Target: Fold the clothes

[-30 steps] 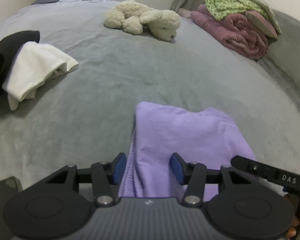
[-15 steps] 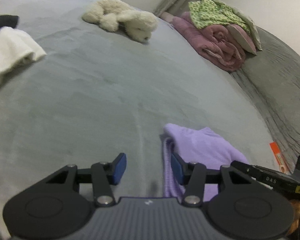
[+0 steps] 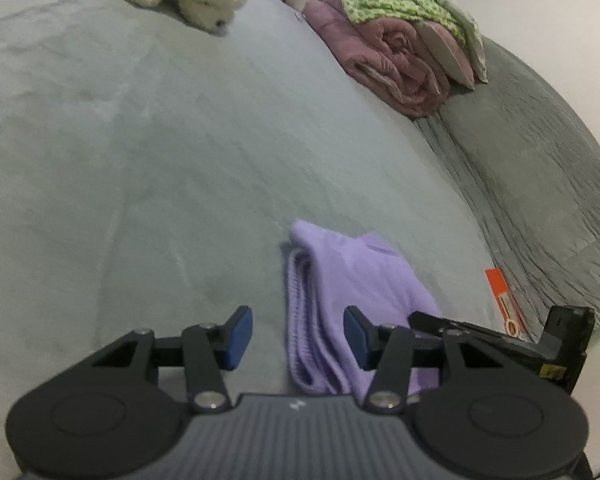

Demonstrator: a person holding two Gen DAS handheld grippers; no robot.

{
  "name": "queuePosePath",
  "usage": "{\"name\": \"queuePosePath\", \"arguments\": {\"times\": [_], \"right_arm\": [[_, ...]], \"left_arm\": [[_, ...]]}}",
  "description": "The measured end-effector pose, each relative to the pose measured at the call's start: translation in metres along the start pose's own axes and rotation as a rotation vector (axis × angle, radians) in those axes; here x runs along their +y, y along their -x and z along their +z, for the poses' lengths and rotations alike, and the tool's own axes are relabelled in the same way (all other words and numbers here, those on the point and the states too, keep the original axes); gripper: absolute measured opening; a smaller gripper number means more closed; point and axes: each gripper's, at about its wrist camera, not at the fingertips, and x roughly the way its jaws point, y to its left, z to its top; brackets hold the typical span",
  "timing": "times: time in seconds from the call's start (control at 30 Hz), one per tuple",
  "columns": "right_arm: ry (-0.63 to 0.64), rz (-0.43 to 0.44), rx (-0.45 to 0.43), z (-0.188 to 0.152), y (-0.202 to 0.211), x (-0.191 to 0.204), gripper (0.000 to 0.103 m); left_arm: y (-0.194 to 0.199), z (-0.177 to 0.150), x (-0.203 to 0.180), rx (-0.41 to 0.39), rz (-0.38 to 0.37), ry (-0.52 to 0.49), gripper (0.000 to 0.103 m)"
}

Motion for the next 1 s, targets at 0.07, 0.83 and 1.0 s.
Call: {"name": "queuePosePath", "arguments": {"times": [0.07,0.83,1.0], "right_arm": [[0.028,-0.045,-0.038,-0.004,0.006,0.004,0.038],[0.635,-0.013,-0.189,-0.082,-0.006,0.164,0.027],[0.631,-0.021,-0.179,-0.076,-0.013,0.157,0.017]], "left_arm": [[-0.005,-0.001,-0.002,0.003,0.017,-0.005,0.052],[-0.006,0.002,0.007,0.029,-0.013,0.05,0.055],[-0.008,0.001,0.005,0.043,-0.016,0.042,0.055]]}}
